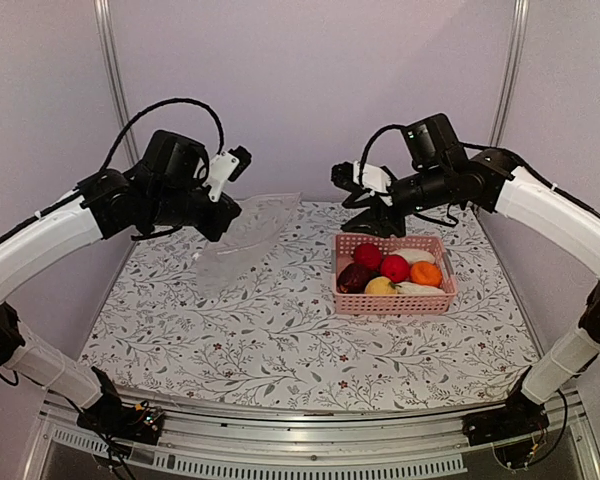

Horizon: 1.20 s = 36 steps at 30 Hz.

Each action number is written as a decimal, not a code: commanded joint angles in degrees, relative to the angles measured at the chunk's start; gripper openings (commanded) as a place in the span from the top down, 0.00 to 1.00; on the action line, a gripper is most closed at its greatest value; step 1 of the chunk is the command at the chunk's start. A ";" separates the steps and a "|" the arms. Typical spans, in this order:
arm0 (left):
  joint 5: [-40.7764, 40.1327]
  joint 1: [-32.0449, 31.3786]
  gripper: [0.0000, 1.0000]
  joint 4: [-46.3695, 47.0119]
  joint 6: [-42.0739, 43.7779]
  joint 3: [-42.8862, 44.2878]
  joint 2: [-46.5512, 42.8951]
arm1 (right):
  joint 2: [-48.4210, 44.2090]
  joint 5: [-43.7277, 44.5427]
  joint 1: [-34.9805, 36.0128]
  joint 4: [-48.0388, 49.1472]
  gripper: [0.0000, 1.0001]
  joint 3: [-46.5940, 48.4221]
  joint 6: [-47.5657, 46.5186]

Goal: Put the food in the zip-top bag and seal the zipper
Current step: Pass from the right arm to the left, then pick up the fake fruit from the bin.

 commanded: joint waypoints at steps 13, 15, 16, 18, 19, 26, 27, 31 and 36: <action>10.27 6.48 1.00 25.10 -0.51 -11.12 -0.81 | 17.60 10.35 -15.99 4.04 0.40 2.75 16.63; 12.94 7.21 1.00 27.99 -2.02 -14.57 -2.53 | 19.86 11.62 -16.65 4.08 0.40 3.46 17.81; 14.44 7.66 1.00 29.38 -3.29 -15.88 -3.25 | 20.92 12.33 -16.75 4.08 0.40 3.81 18.53; 17.74 8.57 1.00 31.25 -5.00 -17.59 -3.59 | 22.78 13.39 -16.85 4.24 0.25 4.28 19.19; 18.30 8.72 1.00 31.41 -5.52 -17.77 -3.37 | 23.40 13.79 -16.86 4.37 0.14 4.55 19.70; 17.91 8.72 1.00 30.64 -5.38 -18.67 -2.05 | 28.86 14.64 -16.92 3.77 0.11 7.88 23.82; 17.58 8.78 1.00 30.66 -5.37 -18.75 -2.12 | 29.40 14.64 -16.93 3.77 0.12 8.01 23.91; 17.95 8.78 1.00 30.82 -5.80 -18.76 -2.49 | 31.25 14.55 -16.89 3.87 0.13 8.38 24.28; 18.31 8.77 1.00 30.77 -5.63 -18.85 -2.50 | 33.14 15.49 -16.94 3.84 0.12 8.91 24.94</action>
